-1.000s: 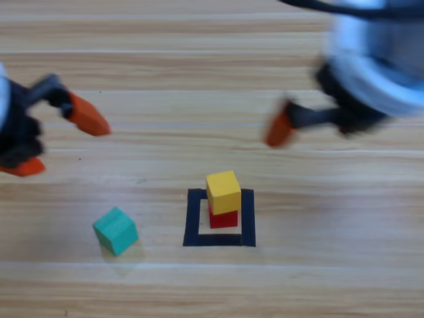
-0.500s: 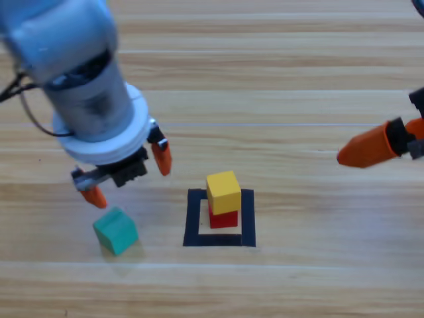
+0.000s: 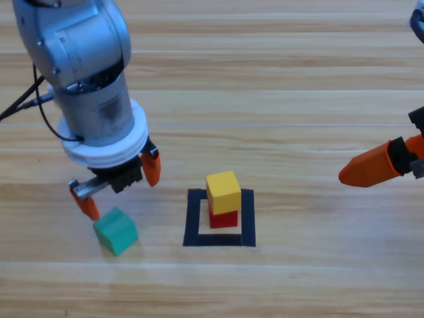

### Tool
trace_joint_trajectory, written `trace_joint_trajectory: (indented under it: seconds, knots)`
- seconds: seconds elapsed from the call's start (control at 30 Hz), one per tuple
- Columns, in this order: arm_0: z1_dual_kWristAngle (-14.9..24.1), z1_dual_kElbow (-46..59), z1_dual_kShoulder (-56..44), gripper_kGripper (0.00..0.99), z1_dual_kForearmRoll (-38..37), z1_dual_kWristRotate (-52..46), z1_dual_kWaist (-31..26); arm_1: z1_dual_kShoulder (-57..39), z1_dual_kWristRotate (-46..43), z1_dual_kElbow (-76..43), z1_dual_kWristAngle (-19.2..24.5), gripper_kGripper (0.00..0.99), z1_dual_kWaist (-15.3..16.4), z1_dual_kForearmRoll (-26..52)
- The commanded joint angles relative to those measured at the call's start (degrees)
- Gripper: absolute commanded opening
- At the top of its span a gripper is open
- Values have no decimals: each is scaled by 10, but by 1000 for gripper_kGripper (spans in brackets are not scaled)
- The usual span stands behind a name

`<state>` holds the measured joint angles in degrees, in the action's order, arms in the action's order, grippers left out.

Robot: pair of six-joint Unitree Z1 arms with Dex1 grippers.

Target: Stack the blocks in the rectangular block: red at the bottom, yellow in the middle, green on top

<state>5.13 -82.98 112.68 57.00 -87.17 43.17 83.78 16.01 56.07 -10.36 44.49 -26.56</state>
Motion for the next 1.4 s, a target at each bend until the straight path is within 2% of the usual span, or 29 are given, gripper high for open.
trace_joint_trajectory:
  seconds: [0.03, 0.23, 0.53, 0.83, 1.23, 1.4]
  knots:
    - [-14, 31, 19, 913, 5, -56, -12, -1, -6, -16, -7, 990, -15, 25]
    - [-23, 45, 11, 911, -3, -97, -12, 9, -7, -16, -7, 990, -15, 30]
    - [-43, 84, 32, 913, -65, -98, -12, 16, -11, -16, -2, 990, -15, 35]
    - [-47, 123, 39, 913, -110, -97, -12, 17, -11, -16, 0, 990, -15, 35]
    - [-47, 135, 51, 917, -133, -93, -13, 9, -10, -20, 0, 990, -15, 35]
    - [-45, 137, 51, 879, -139, -88, -15, 9, -9, -20, 1, 990, -15, 35]
